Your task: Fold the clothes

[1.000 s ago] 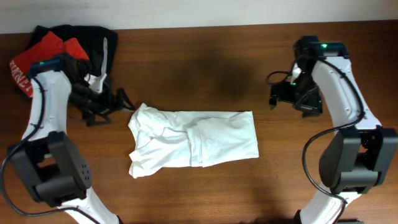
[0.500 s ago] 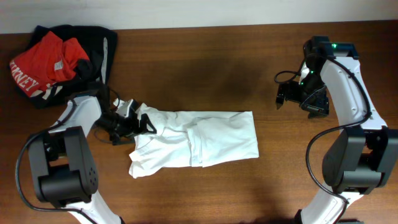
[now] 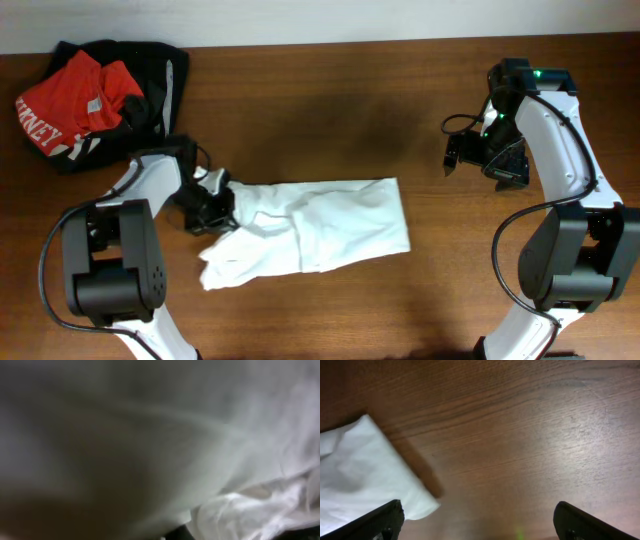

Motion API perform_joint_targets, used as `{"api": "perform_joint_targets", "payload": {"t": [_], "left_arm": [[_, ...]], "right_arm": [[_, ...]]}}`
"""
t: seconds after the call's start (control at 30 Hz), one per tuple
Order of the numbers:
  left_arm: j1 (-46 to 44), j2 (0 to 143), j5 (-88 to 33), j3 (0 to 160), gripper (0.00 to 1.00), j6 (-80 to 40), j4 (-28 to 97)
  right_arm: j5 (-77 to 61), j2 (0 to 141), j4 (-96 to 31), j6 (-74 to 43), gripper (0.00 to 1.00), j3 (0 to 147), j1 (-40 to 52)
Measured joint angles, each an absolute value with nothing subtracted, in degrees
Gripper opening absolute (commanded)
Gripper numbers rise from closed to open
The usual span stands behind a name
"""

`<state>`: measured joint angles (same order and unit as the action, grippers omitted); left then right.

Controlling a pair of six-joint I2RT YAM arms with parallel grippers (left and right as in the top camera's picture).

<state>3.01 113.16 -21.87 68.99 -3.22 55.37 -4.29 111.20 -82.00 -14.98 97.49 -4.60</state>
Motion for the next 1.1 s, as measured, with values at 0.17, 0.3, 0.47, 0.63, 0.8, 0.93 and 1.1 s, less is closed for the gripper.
{"api": "perform_joint_targets", "payload": {"t": [0.17, 0.3, 0.47, 0.63, 0.8, 0.93, 1.1], "left_arm": [[6.11, 114.56, -9.26, 86.98, 0.01, -4.62, 71.75], [4.34, 114.65, -7.42, 102.87, 0.01, -4.82, 81.95], [-3.33, 114.69, -12.27, 105.91, 0.01, -4.86, 83.24], [-15.66, 114.93, -13.98, 105.51, 0.11, -5.43, 75.50], [-25.26, 120.92, -14.79, 105.47, 0.45, -6.31, 72.66], [-29.69, 124.25, -16.25, 104.88, 0.82, -6.68, 75.59], [-31.99, 124.16, -17.10, 115.48, 0.80, -6.50, 90.61]], "right_arm": [[-4.29, 111.20, -82.50, -14.96, 0.99, 97.47, -4.58], [-4.29, 111.20, -82.59, -14.96, 0.99, 97.47, -4.60], [-4.29, 111.20, -82.54, -14.98, 0.99, 97.47, -4.58], [-4.29, 111.20, -82.56, -14.96, 0.99, 97.47, -4.58], [-4.29, 111.20, -82.54, -14.94, 0.99, 97.47, -4.58], [-4.29, 111.20, -82.54, -14.98, 0.99, 97.47, -4.60], [-4.29, 111.20, -82.54, -14.96, 0.99, 97.47, -4.58]]}}
